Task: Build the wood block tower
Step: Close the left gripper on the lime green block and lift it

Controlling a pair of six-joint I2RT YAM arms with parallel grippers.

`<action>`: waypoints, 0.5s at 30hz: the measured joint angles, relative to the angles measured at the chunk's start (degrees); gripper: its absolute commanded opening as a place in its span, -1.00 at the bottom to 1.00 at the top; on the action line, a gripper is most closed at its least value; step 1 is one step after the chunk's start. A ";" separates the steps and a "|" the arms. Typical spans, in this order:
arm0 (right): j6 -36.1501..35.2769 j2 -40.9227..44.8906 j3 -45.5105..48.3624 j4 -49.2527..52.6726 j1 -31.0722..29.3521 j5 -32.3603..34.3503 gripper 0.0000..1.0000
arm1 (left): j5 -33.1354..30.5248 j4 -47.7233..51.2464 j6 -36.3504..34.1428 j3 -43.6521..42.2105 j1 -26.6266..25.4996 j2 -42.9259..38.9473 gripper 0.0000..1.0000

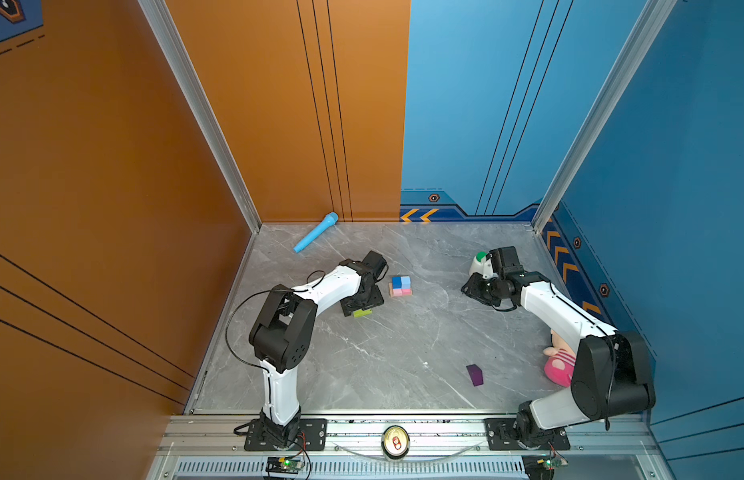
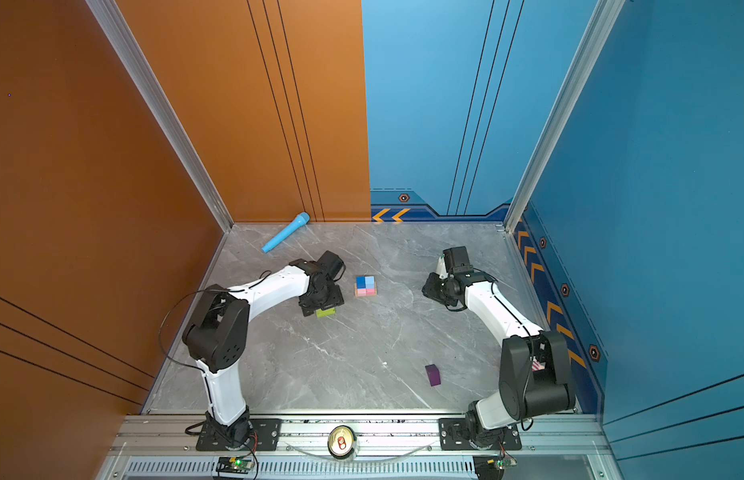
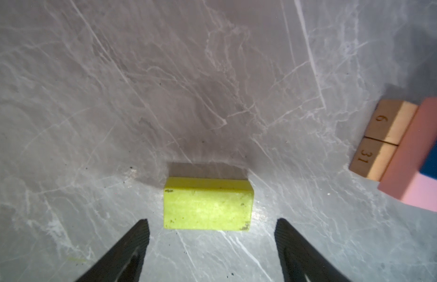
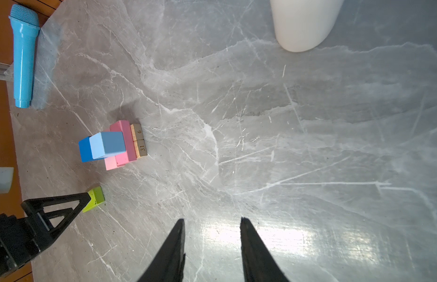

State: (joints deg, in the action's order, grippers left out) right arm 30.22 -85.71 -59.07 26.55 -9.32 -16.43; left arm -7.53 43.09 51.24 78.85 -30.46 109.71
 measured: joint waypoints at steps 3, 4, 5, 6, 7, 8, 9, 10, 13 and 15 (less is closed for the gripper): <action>0.00 0.00 0.00 0.00 0.00 0.00 -0.20 | -0.15 0.02 0.44 0.00 -0.07 0.42 0.62; 0.00 0.00 0.00 0.00 0.00 0.00 -0.20 | -0.20 0.02 0.57 0.00 -0.11 0.63 0.61; -0.02 0.00 0.00 0.00 0.00 0.00 -0.20 | -0.24 0.02 0.70 0.00 -0.17 0.94 0.61; 0.00 0.00 0.00 0.00 0.00 0.00 -0.20 | -0.26 0.04 0.74 0.00 -0.26 1.27 0.60; 0.00 0.00 0.00 0.00 0.00 0.00 -0.20 | -0.26 0.02 0.85 0.00 -0.35 1.60 0.58; 0.00 0.00 0.00 0.00 0.00 0.00 -0.20 | -0.26 0.02 0.87 0.00 -0.39 1.92 0.57; -0.02 0.00 0.00 0.00 0.00 0.00 -0.20 | -0.31 0.02 0.94 0.00 -0.50 2.25 0.55; 0.00 0.00 0.00 0.00 0.00 0.00 -0.20 | -0.39 0.02 1.07 0.00 -0.55 2.51 0.52; 0.00 0.00 0.00 0.00 0.00 0.00 -0.20 | -0.48 0.04 1.27 0.00 -0.63 3.04 0.45; 0.00 0.00 0.00 0.00 0.00 0.00 -0.20 | -0.61 0.04 1.29 0.00 -0.66 3.06 0.39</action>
State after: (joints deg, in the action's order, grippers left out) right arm 30.22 -85.71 -59.07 26.55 -9.32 -16.43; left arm -8.14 43.13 52.53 78.85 -31.11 112.77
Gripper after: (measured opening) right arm 0.400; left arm 0.715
